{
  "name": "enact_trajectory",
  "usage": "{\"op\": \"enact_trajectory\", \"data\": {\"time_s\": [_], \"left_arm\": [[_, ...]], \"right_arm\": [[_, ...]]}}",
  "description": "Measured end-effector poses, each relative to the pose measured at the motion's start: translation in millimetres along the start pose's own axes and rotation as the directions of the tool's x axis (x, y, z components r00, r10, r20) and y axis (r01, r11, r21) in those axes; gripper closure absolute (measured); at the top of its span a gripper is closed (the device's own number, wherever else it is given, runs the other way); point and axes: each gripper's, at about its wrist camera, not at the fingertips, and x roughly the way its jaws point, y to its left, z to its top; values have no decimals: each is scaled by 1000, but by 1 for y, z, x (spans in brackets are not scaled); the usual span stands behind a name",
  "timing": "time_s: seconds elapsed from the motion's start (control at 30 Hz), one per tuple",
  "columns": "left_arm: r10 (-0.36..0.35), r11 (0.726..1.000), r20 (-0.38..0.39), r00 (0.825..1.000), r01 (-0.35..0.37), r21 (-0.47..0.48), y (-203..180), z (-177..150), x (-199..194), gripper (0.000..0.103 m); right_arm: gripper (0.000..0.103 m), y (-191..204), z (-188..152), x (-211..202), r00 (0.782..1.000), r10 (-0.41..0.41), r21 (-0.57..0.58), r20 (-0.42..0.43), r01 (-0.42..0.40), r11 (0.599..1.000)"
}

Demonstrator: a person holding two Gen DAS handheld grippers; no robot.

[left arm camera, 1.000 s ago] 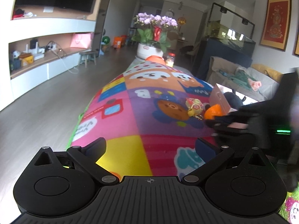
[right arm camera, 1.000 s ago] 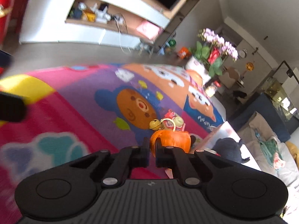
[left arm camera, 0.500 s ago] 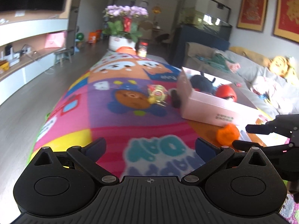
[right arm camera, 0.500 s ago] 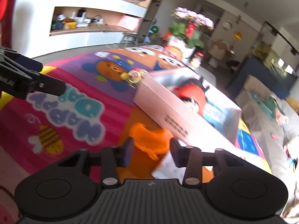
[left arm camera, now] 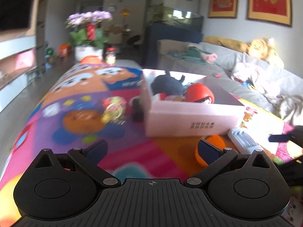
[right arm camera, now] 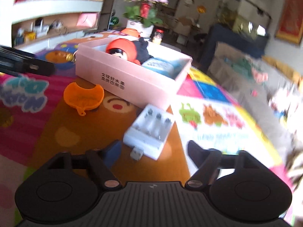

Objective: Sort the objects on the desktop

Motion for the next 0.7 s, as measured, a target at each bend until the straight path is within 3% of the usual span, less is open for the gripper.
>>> {"op": "enact_trajectory", "data": {"time_s": [0.03, 0.17, 0.37, 0.47, 0.53, 0.7], "left_arm": [[-4, 1000, 5, 1000, 4, 15, -2, 5, 10, 0], [-28, 1000, -18, 999, 28, 1, -4, 19, 47, 0], [-134, 989, -60, 989, 130, -64, -12, 25, 72, 0], [-88, 995, -59, 994, 86, -47, -23, 23, 76, 0], [-95, 994, -61, 994, 91, -58, -26, 23, 77, 0], [-255, 967, -95, 962, 252, -42, -40, 19, 65, 0]], "right_arm": [[9, -6, -3, -3, 1000, 23, 34, 0, -23, 999], [0, -24, -14, -9, 996, 85, 129, 14, -86, 988], [0, -38, -14, 2, 987, 162, 228, -8, -156, 961], [0, -38, -11, 11, 982, 188, 259, -20, -177, 949], [0, -37, -11, 11, 982, 189, 261, -18, -178, 949], [0, -30, -9, 15, 985, 167, 225, -47, -153, 962]]}}
